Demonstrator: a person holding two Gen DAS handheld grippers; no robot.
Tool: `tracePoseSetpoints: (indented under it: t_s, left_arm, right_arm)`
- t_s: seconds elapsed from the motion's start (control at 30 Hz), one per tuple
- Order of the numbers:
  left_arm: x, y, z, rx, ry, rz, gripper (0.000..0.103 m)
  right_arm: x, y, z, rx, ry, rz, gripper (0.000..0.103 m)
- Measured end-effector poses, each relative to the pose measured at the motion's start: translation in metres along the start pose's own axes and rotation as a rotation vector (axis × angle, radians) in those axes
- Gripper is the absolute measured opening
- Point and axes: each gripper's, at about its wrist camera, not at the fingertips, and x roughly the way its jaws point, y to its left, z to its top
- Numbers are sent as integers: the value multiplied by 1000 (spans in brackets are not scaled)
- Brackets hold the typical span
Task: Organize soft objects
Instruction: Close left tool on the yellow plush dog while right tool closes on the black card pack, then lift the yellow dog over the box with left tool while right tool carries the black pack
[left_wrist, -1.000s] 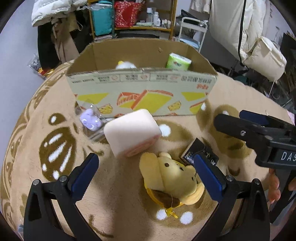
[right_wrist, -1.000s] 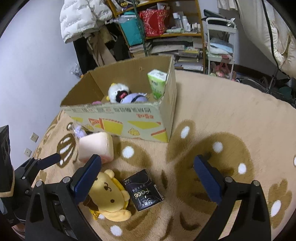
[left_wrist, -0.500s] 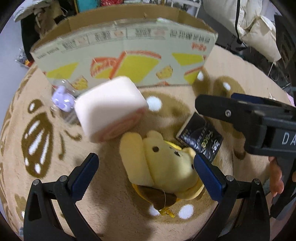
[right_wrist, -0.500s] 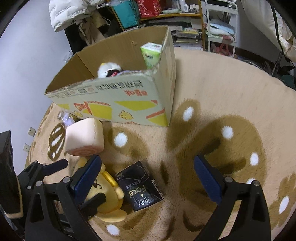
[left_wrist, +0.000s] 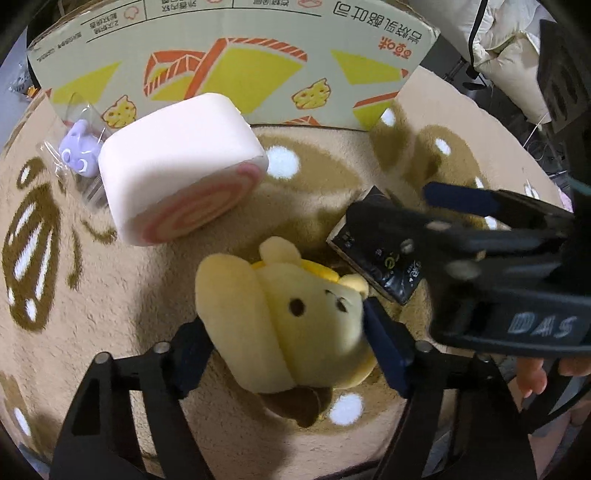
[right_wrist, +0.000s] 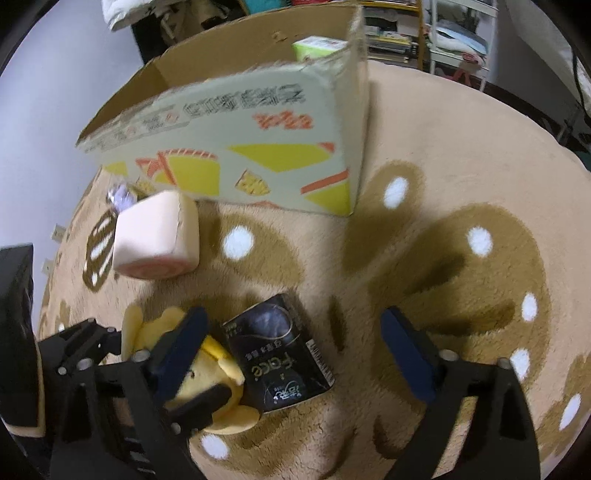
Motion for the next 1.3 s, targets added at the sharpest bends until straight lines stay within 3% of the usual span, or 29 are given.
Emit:
tracePoseSetpoints:
  t_s: [0.27,0.33,0.5,0.67,1.17,1.3]
  left_arm:
    - [-12,-4,-13,35,-13,18,62]
    - [-14,-4,-14,42,-18,22,60]
    - [-25,0,-18,67,-45,70,59]
    - [-45,4,-22,86,-131,195,59]
    - [-134,13,-26,49,-480,390,59]
    - [-155,18,-26,29,-589,407,59]
  right_arm:
    - [15,10,-8,-31,77,31,72]
    - [17,12,-10,-45,89,17,63]
    - [14,12,-11,-42,72,19,59]
    - [-10,9,-8,-48,-9,31,57]
    - [-95,29,-9,-52,-367,85,57]
    - [-111,34,-7,-60,-457,85,57]
